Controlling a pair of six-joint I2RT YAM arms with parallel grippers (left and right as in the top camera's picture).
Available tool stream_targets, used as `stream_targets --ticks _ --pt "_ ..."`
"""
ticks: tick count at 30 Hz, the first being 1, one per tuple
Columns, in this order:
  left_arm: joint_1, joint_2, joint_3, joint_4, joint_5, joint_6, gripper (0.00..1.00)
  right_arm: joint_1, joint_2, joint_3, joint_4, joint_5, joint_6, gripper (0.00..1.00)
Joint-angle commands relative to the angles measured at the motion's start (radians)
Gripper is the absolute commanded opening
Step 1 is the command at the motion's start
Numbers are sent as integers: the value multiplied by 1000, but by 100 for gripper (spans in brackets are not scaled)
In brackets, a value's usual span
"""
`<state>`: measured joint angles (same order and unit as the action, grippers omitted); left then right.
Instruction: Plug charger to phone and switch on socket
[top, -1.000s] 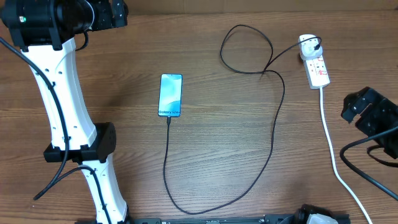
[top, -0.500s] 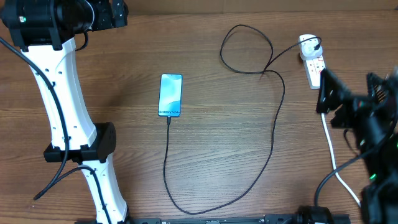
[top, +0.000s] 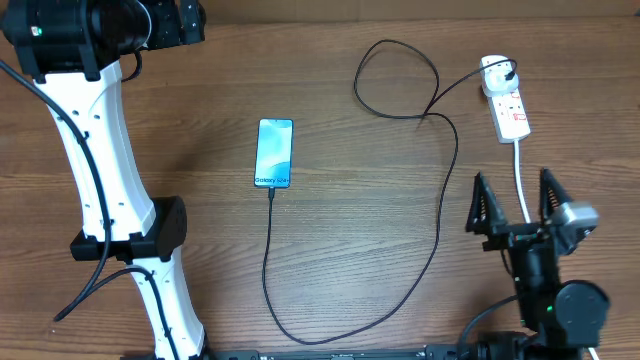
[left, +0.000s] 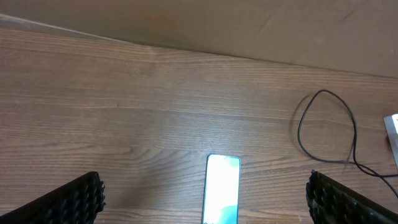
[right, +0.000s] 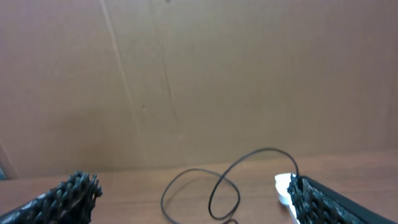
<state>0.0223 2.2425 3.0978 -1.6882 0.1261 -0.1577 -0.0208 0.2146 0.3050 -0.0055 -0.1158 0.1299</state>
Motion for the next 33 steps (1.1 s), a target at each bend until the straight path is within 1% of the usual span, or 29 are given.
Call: stream_targets --ticks 1,5,14,21,24,33 --pt "3 -6 6 -1 -6 4 99 25 -86 -126 63 2 -5 100" --pt "3 -6 6 -1 -6 4 100 39 -156 -219 103 2 -4 100" --pt "3 -6 6 -1 -6 4 100 55 -213 -298 65 11 -4 100" --pt "3 -6 6 -1 -6 4 99 65 -212 -297 -78 34 0 100" --pt "3 -6 6 -1 -6 4 100 65 -212 -297 -70 25 20 100" --pt "3 -6 6 -1 -6 4 100 65 -212 -297 -71 25 19 100"
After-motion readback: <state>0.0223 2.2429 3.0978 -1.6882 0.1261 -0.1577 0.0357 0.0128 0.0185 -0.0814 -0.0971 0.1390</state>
